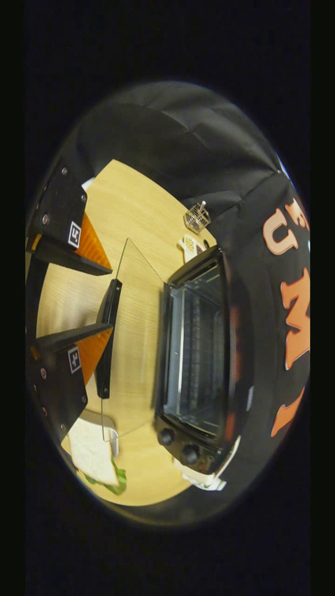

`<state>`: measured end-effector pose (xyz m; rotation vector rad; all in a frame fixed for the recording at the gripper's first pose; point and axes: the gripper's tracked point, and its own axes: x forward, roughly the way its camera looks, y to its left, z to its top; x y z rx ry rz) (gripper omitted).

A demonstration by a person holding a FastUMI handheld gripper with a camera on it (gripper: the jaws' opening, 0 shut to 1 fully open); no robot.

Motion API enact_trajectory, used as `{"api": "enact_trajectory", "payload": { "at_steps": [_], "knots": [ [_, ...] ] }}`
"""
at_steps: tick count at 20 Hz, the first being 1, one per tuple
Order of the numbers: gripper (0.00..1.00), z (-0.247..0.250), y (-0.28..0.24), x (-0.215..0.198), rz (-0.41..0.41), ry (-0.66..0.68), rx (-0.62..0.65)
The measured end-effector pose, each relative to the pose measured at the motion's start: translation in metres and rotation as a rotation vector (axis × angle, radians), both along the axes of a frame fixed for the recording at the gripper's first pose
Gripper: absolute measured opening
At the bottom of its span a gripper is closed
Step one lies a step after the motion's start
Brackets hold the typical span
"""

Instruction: Open the toaster oven, put the food inside, and close the toaster oven door.

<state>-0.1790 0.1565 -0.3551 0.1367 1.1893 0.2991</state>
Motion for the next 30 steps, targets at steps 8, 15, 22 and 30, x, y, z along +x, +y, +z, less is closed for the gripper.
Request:
{"api": "enact_trajectory", "payload": {
  "at_steps": [8,15,22,30],
  "knots": [
    [0.57,-0.048,-0.033,0.014,-0.088,0.066,-0.049],
    [0.82,0.013,-0.070,0.024,-0.128,-0.098,-0.021],
    [0.98,0.060,-0.184,0.030,-0.238,-0.195,-0.147],
    [0.99,0.052,-0.278,0.003,-0.287,-0.149,-0.266]
  ]
}}
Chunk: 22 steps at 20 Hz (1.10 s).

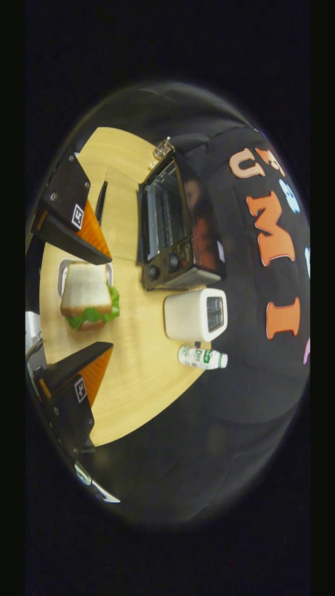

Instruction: Open the toaster oven, put the food inside, and close the toaster oven door.

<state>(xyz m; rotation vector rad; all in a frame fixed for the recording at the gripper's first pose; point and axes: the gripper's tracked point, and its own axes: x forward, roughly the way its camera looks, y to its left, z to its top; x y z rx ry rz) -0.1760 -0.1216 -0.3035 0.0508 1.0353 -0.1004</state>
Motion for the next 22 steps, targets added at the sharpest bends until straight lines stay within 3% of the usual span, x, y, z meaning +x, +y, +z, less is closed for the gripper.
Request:
{"api": "enact_trajectory", "payload": {
  "at_steps": [4,7,10,13,14,17,22],
  "knots": [
    [0.97,-0.036,-0.004,-0.010,-0.047,0.055,0.085],
    [0.89,-0.057,0.001,-0.013,-0.051,0.106,0.180],
    [0.80,-0.065,0.008,-0.011,-0.084,0.129,0.295],
    [0.58,-0.067,0.014,-0.013,-0.158,0.178,0.449],
    [0.56,-0.062,0.015,-0.010,-0.170,0.167,0.484],
    [0.36,-0.057,0.017,-0.006,-0.189,0.140,0.517],
    [0.30,-0.040,0.016,-0.004,-0.207,0.093,0.545]
  ]
}}
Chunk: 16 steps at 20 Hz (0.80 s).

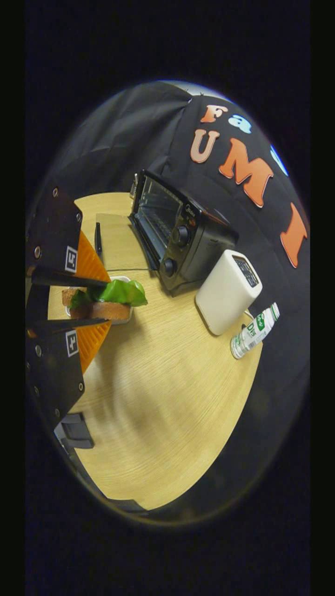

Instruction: Open the toaster oven, put the food inside, and close the toaster oven door.

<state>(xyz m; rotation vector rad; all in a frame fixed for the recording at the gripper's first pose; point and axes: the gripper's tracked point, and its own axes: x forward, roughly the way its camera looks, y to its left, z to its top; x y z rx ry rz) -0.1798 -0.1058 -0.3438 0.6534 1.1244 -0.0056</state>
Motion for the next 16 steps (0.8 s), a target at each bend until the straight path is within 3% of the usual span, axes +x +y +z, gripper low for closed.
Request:
{"api": "enact_trajectory", "payload": {
  "at_steps": [9,16],
  "knots": [
    [0.30,0.067,0.033,0.035,-0.094,-0.174,0.159],
    [0.30,0.059,0.101,0.067,-0.115,-0.206,0.268]
  ]
}}
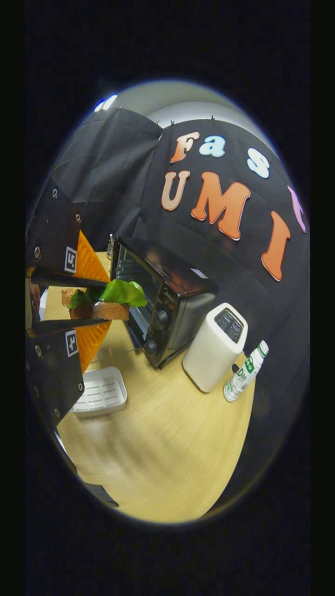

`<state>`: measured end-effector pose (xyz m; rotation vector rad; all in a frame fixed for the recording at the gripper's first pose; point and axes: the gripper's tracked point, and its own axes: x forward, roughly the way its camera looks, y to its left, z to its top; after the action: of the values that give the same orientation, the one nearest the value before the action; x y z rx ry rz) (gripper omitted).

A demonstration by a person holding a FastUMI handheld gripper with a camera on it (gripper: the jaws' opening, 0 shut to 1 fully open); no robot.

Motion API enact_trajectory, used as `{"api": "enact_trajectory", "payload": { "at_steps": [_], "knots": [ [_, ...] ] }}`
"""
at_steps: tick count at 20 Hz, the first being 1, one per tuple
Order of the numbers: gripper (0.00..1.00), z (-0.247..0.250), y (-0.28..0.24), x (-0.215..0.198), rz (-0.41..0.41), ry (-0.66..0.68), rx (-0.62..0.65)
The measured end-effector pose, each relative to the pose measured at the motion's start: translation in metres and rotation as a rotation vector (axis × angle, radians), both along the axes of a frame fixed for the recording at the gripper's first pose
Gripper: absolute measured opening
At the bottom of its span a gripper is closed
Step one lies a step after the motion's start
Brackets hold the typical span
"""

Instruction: Open the toaster oven, put the food inside, and close the toaster oven door.

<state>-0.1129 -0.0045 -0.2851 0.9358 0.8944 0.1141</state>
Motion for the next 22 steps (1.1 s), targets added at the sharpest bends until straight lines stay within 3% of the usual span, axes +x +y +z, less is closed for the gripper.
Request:
{"api": "enact_trajectory", "payload": {
  "at_steps": [13,22],
  "knots": [
    [0.30,-0.057,0.102,0.090,-0.107,-0.011,0.116],
    [0.30,-0.091,0.115,0.135,-0.310,-0.057,0.128]
  ]
}}
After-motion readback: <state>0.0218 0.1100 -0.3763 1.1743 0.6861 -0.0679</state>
